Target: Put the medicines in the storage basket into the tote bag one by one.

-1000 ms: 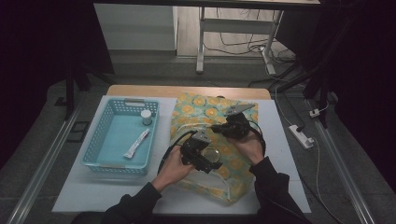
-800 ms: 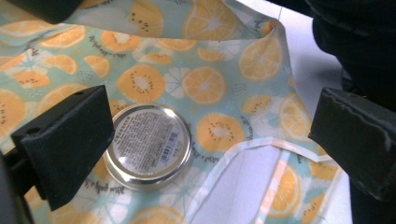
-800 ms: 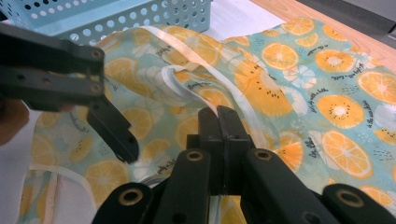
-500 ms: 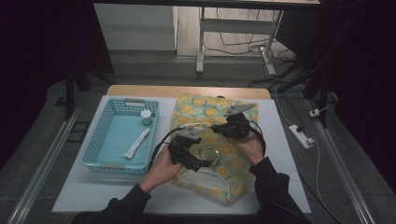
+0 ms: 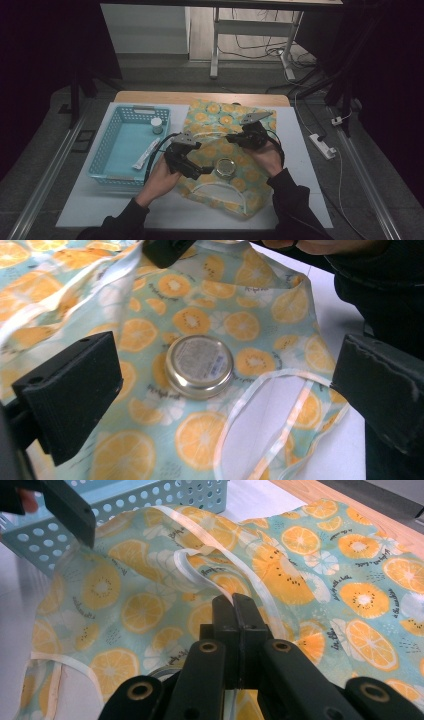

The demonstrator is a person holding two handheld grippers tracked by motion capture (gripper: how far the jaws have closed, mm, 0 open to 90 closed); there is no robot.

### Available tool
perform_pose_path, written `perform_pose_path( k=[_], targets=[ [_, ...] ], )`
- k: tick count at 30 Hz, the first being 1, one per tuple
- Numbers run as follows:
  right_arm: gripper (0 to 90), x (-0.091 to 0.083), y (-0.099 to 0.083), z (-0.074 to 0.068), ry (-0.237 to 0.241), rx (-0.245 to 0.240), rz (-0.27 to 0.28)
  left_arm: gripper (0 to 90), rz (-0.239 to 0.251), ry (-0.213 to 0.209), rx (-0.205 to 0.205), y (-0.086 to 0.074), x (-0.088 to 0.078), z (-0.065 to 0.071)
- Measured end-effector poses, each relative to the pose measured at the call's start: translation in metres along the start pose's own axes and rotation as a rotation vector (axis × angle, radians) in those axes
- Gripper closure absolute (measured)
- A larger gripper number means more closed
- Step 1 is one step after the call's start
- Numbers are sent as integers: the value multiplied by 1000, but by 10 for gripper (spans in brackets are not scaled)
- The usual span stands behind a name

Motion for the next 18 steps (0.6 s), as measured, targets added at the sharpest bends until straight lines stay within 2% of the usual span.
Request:
perform_pose_path(
  k=[5, 11, 18],
  targets=[
    [900, 0, 0, 0, 0, 2, 0, 2, -3, 4, -9, -5, -12, -3],
    [900, -1, 0, 1, -2, -1, 5, 2, -25, 33, -31, -12, -25, -8],
    [900, -2, 0, 1, -2, 0, 9, 2, -30, 102, -61, -20, -41, -18]
  ],
)
Point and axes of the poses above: each handheld gripper's, and its own axes: x roughly forward along the jaws, y roughly out of its top, z roughly to its right, the point moved 5 cm from there along x, roughly forward along the jaws, and after that the axes turned 15 degrees about -y, right-handed, at the moved point
